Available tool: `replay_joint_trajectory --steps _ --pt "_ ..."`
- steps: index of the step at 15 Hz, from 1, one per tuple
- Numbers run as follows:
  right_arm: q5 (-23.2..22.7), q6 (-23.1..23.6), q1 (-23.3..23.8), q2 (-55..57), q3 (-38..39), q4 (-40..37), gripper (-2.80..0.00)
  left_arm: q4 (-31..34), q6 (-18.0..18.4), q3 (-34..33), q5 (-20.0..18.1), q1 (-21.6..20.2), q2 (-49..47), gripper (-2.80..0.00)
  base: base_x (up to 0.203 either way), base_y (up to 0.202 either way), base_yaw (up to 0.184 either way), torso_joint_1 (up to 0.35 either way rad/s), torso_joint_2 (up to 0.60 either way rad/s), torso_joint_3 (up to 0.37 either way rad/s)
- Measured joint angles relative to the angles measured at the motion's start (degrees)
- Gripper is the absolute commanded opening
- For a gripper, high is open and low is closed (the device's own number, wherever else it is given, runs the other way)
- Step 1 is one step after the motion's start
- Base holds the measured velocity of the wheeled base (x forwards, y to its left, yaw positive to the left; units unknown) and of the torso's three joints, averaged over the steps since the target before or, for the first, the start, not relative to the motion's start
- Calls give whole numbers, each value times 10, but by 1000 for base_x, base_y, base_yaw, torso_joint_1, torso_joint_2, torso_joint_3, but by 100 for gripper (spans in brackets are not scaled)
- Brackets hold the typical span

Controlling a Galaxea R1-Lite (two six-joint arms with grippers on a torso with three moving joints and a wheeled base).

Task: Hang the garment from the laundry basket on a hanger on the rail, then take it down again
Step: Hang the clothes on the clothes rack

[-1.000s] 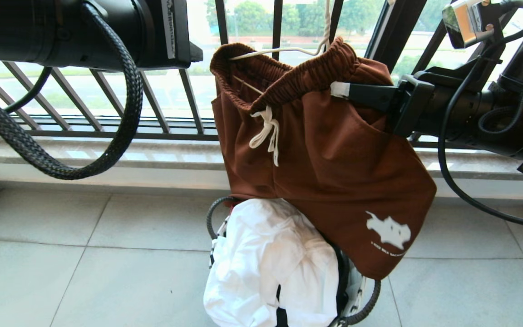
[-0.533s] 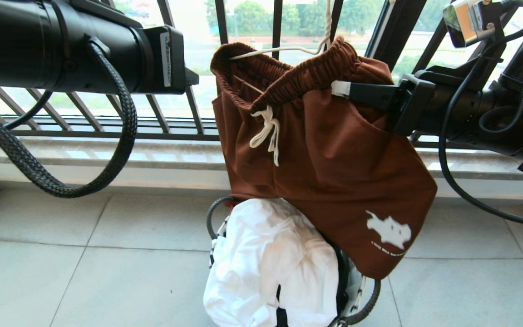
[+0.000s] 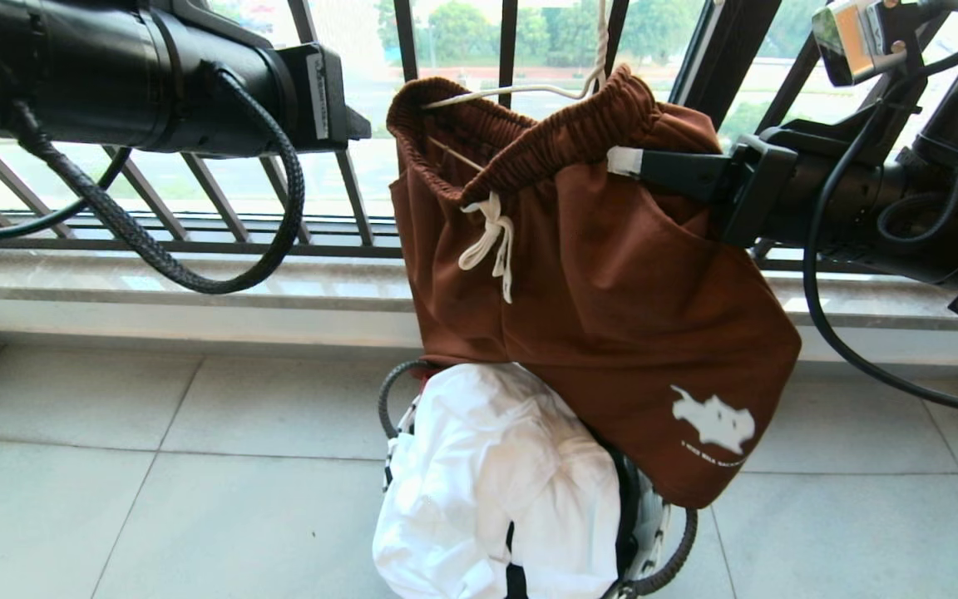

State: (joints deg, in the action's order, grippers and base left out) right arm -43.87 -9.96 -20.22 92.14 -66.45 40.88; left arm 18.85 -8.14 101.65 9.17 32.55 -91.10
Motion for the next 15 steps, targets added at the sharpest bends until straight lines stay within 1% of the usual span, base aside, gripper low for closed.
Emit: replay_joint_trajectory --steps 6,10,11,12,13,14,15 --pt "0 0 0 0 0 0 -280 -2 -5 44 1 -8 -55 0 0 0 0 0 0 0" --pt "0 0 1 0 0 1 -280 -2 -6 87 3 -18 -101 0 0 0 0 0 0 0" --pt "-2 0 1 0 0 1 -280 -9 -7 92 3 -20 -110 0 0 0 0 0 0 0" --pt "-6 0 1 0 1 1 -280 -28 -7 95 3 -21 -117 0 0 0 0 0 0 0" --pt "-9 0 2 0 1 1 -280 -55 -7 96 3 -22 -124 -280 0 0 0 0 0 0" --pt "-9 0 2 0 2 1 -280 -76 -7 96 3 -24 -130 -280 0 0 0 0 0 0" --pt "-9 0 2 0 2 1 -280 -79 -7 95 3 -25 -134 -280 0 0 0 0 0 0"
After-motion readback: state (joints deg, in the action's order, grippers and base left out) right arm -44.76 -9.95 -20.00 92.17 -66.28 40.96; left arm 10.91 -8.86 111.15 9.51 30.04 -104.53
